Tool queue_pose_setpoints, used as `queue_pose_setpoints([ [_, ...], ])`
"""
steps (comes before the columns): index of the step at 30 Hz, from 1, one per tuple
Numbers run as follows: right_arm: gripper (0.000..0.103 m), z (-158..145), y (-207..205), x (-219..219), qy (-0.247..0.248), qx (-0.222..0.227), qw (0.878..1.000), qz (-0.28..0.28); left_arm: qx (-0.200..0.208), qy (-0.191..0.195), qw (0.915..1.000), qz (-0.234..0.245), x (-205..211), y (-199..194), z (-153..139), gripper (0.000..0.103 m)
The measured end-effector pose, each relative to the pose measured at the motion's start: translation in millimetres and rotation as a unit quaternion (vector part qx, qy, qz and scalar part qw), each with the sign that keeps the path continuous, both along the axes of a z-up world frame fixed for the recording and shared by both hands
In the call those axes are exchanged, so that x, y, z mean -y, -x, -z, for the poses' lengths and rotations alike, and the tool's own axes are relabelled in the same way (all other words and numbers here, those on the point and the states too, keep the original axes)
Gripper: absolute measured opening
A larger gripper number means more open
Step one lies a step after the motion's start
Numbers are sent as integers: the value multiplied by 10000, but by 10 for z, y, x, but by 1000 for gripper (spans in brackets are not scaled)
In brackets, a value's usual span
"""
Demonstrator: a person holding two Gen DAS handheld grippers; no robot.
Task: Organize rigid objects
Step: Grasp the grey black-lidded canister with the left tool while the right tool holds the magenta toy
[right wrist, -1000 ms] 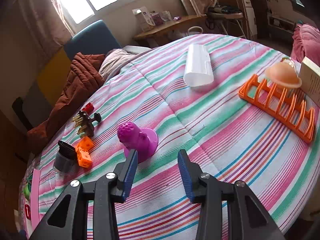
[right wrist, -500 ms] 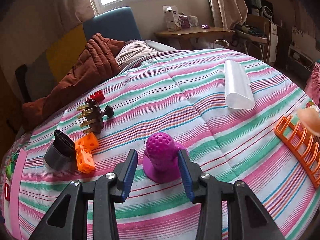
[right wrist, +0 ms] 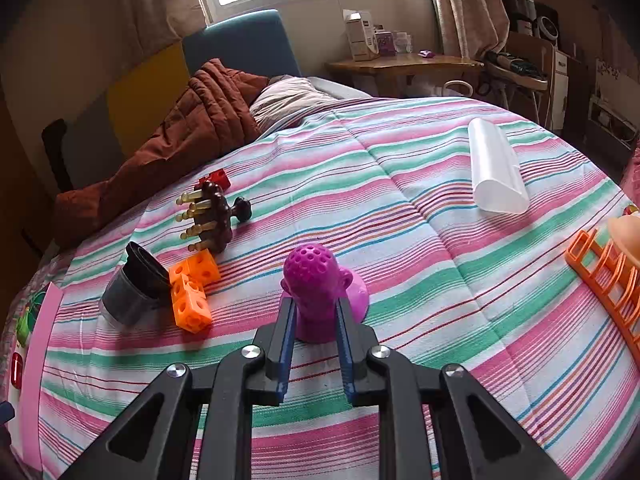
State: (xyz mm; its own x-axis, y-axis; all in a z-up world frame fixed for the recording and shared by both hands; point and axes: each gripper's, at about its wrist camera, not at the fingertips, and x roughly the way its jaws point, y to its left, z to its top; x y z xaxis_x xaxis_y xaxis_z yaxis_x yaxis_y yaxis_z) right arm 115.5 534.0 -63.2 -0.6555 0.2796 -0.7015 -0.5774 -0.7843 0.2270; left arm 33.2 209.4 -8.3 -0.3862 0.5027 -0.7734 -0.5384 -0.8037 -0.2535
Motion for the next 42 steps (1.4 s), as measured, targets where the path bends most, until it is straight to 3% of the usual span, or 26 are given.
queue_pose_setpoints([
  [3, 41, -38, -13, -60, -47, 17, 9998, 192, -10, -69, 9999, 101, -139, 85, 18, 89],
  [4, 42, -45, 6, -84, -114, 66, 9996, 243, -36, -49, 9999, 119, -193, 113, 32, 89],
  [12, 40, 94, 241, -211, 306, 114, 9995, 40, 161, -159, 9997, 134, -547, 393, 205, 90],
  [23, 38, 107, 117, -14, 273, -119, 9995, -84, -46, -259, 9993, 251, -1022, 691, 312, 99],
  [32, 38, 115, 57, -20, 199, -168, 9996, 132, 362, -348, 9987, 106, -1446, 936, 603, 99],
  [39, 38, 126, 49, -25, 218, -215, 9994, 132, -81, -191, 9993, 312, -1639, 1032, 641, 99],
  [41, 38, 129, 53, -24, 216, -221, 9994, 137, -83, -152, 9990, 415, -1675, 1035, 657, 95],
  [42, 38, 130, 57, -22, 208, -215, 9995, 137, -108, -166, 9988, 438, -1683, 1031, 652, 89],
])
